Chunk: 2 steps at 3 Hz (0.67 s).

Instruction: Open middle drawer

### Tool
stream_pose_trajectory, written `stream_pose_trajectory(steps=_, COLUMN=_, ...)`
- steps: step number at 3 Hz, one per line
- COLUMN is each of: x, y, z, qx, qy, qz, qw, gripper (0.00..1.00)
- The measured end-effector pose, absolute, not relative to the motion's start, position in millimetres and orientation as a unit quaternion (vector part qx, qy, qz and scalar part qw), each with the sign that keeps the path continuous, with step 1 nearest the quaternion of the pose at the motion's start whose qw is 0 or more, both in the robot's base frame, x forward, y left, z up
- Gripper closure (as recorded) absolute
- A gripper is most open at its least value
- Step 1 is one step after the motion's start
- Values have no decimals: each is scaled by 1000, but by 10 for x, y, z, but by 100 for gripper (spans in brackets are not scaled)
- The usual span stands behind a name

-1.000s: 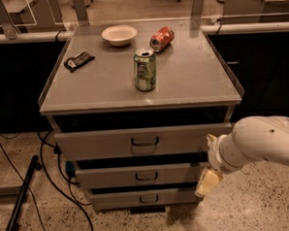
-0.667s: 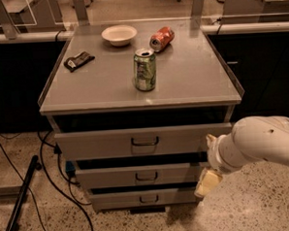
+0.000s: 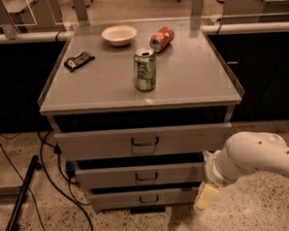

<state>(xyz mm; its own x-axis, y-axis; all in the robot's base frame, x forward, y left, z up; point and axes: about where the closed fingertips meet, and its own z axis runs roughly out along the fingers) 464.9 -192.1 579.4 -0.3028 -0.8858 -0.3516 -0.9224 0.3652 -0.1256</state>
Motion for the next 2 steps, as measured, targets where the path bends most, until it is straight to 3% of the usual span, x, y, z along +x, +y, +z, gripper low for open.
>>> stream_pose_trajectory(steps=2, x=4600, y=-1857, z=5270, qx=-587, qy=775, qz=100, qw=211, gripper=0)
